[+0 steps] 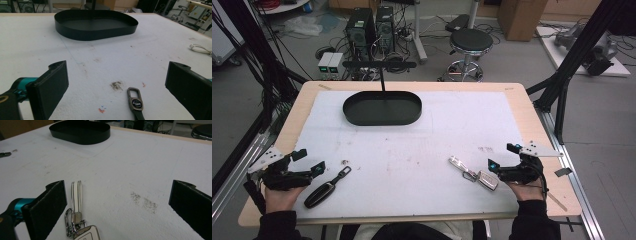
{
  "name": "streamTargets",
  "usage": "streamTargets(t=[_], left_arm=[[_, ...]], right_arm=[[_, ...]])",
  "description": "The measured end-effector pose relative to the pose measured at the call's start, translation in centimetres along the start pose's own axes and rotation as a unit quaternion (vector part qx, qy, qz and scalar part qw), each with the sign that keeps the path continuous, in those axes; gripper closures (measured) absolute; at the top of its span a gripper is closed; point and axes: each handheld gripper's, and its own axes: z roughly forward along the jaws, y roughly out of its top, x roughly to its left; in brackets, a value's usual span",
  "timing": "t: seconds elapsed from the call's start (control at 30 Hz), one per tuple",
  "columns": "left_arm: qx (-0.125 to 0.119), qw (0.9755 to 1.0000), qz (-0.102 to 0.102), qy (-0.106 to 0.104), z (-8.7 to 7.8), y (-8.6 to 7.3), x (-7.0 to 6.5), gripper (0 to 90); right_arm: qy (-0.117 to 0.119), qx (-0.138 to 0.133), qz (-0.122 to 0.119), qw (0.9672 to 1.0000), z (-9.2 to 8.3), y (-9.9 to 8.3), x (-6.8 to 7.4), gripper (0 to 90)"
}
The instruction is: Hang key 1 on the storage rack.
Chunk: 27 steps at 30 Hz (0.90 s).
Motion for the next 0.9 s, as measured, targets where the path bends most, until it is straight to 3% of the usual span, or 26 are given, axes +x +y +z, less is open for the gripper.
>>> streamTargets(t=[0.17,0.63,0.9], left_arm=[[0.000,1.0000,0.003,0.001,0.0,0.0,-0.1,5.3],[0.009,0.9998,0.015,0.012,0.1,0.1,-0.2,5.3],[0.008,0.9997,0.015,0.016,0.0,0.1,-0.2,5.3]], right_arm=[[0.000,0.016,-0.006,0.9999,0.4,-0.1,0.1,0.7],[-0.002,0.027,-0.004,0.9996,0.6,-0.2,0.0,0.7],[0.002,0.047,-0.025,0.9986,1.6,0.4,0.5,0.7]])
